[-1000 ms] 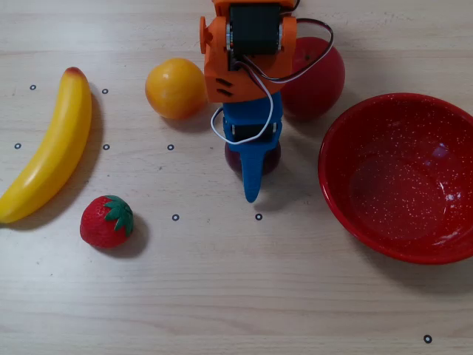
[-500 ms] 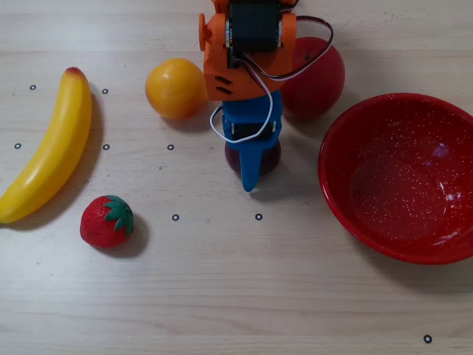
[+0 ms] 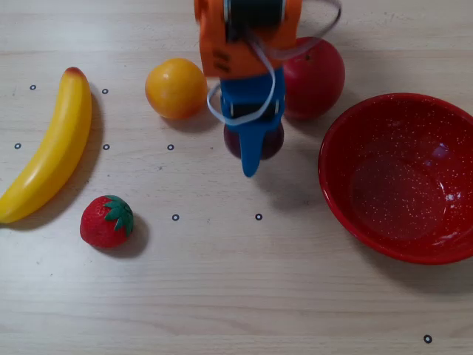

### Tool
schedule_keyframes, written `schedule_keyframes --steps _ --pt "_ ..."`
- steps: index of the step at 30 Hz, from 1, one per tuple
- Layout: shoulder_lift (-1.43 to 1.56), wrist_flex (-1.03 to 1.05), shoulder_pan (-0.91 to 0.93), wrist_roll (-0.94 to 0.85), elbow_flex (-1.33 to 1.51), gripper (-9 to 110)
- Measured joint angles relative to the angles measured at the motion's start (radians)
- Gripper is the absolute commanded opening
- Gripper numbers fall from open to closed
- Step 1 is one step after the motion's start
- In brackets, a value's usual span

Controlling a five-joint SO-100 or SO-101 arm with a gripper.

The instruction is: Put plum in the red bowl.

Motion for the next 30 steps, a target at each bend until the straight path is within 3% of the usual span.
schedule_keyframes --steps 7,11,16,25,30 --pt "0.055 0.252 0.0 -0.069 -0.276 0" --pt "0.089 0.268 0.032 -0.138 -0.428 0" --pt "0.143 0.262 0.199 -0.198 -0.477 0" --pt "0.158 -0.051 0.457 -0.204 -0.33 0" --pt "0.158 -0.218 0.526 -0.084 -0.144 0"
